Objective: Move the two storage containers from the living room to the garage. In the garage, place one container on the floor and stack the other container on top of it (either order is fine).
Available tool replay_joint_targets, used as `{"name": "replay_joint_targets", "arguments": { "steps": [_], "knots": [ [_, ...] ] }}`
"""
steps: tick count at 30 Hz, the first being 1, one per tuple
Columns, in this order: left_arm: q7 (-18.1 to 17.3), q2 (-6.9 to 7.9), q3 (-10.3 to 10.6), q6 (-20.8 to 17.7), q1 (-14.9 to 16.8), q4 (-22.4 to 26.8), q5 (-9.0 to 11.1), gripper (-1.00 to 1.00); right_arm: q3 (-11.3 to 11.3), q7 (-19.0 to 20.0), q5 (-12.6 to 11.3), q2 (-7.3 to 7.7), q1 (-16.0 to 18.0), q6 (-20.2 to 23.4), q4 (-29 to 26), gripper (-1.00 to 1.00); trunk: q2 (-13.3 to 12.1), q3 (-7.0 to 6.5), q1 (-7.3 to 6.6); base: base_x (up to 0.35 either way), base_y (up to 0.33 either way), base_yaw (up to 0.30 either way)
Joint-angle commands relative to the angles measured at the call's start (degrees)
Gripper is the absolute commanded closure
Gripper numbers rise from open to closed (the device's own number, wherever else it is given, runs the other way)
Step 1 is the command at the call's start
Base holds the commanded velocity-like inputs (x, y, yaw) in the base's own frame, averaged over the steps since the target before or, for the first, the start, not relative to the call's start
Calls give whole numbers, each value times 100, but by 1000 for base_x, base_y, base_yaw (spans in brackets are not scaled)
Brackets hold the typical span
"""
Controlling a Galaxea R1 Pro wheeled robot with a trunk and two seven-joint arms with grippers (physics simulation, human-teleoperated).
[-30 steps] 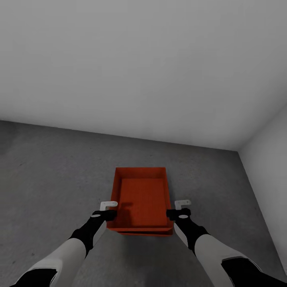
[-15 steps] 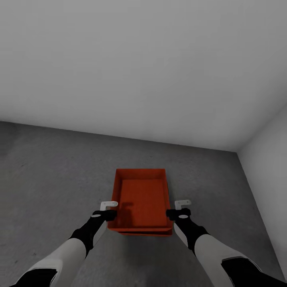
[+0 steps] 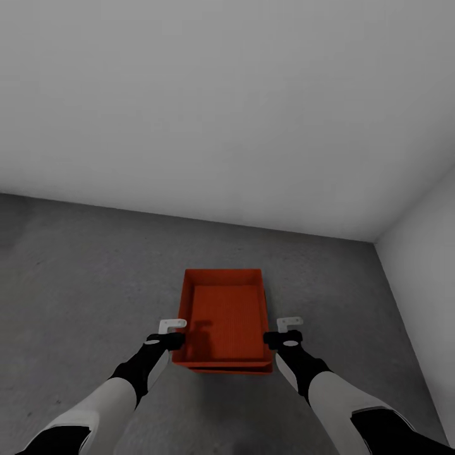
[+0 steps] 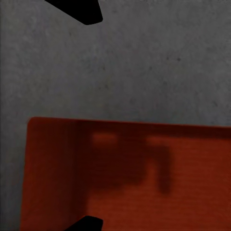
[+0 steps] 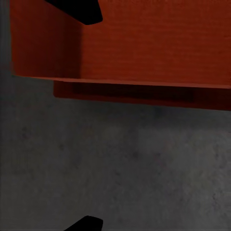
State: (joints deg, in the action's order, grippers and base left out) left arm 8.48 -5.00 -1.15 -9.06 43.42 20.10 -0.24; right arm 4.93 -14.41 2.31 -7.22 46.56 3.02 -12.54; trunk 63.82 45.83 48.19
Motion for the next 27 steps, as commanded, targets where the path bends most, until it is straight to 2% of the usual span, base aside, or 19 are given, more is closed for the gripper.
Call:
{"name": "replay_joint_targets", "arguments": {
  "steps": [1,27],
  "knots": [
    [13,-2,-10,-34,0,12,-2,-100,43,-35,23,0,2,32,-3,-100,-39,-15,-22,0,0,0],
    [13,-7,-8,-44,0,4,-10,-100,43,-36,23,1,2,32,-4,-100,-1082,-482,-593,0,0,0]
  ]
}}
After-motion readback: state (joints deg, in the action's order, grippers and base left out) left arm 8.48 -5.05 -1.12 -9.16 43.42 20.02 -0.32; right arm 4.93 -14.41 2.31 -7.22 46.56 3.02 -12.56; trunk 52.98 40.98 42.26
